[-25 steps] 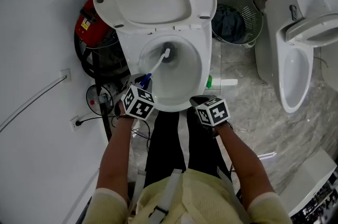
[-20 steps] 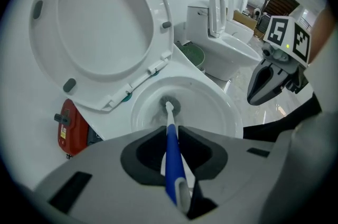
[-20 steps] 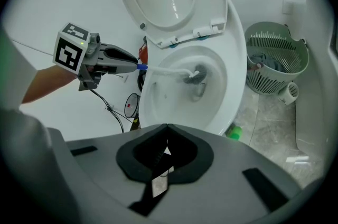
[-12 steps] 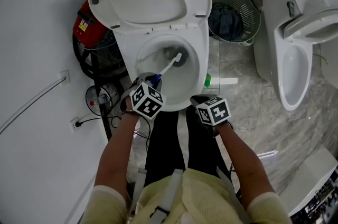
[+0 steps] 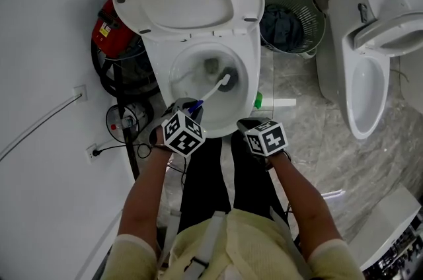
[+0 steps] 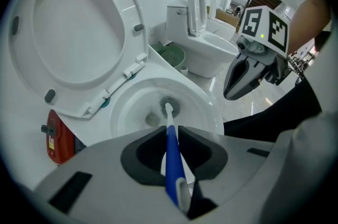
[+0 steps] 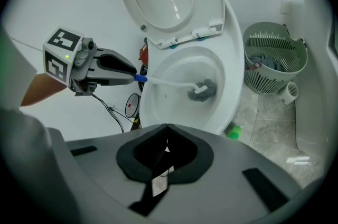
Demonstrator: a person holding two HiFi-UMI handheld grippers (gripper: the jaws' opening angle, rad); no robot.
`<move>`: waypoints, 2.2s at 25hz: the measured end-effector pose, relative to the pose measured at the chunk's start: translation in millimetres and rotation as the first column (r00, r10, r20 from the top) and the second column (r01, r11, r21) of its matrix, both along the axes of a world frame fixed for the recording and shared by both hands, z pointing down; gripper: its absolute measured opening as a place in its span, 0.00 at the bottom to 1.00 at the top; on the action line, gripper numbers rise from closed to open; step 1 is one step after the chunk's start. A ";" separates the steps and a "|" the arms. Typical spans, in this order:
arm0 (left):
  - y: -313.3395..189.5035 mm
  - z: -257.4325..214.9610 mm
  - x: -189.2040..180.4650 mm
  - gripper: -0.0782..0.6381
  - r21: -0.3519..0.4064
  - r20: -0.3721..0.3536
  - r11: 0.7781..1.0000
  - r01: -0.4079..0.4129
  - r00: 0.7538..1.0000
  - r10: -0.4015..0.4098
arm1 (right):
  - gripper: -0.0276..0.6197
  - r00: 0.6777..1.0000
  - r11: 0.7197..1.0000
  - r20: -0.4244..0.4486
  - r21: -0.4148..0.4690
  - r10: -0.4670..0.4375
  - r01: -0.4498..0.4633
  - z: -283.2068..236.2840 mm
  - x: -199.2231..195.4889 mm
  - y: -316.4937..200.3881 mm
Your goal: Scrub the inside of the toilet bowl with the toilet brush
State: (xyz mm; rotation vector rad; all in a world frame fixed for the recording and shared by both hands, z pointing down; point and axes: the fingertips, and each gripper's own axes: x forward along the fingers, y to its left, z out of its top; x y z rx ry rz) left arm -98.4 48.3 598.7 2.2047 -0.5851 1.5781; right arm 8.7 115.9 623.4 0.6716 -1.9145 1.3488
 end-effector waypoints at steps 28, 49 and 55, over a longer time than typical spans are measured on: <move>91.9 -19.4 -33.8 0.22 -0.114 0.003 0.989 -0.092 0.996 0.093 | 0.07 0.991 0.991 -0.001 -0.009 -0.136 0.136 -9.3 -20.4 7.5; 75.4 -8.2 -90.3 0.22 -0.105 0.204 0.981 -0.163 0.962 0.181 | 0.07 0.987 0.987 -0.002 -0.022 -0.158 0.158 -4.7 -23.8 4.5; 50.8 -9.8 -103.1 0.22 -0.062 0.259 0.987 -0.151 0.952 0.162 | 0.07 0.991 0.990 -0.002 -0.026 -0.137 0.137 -3.4 -19.1 -0.6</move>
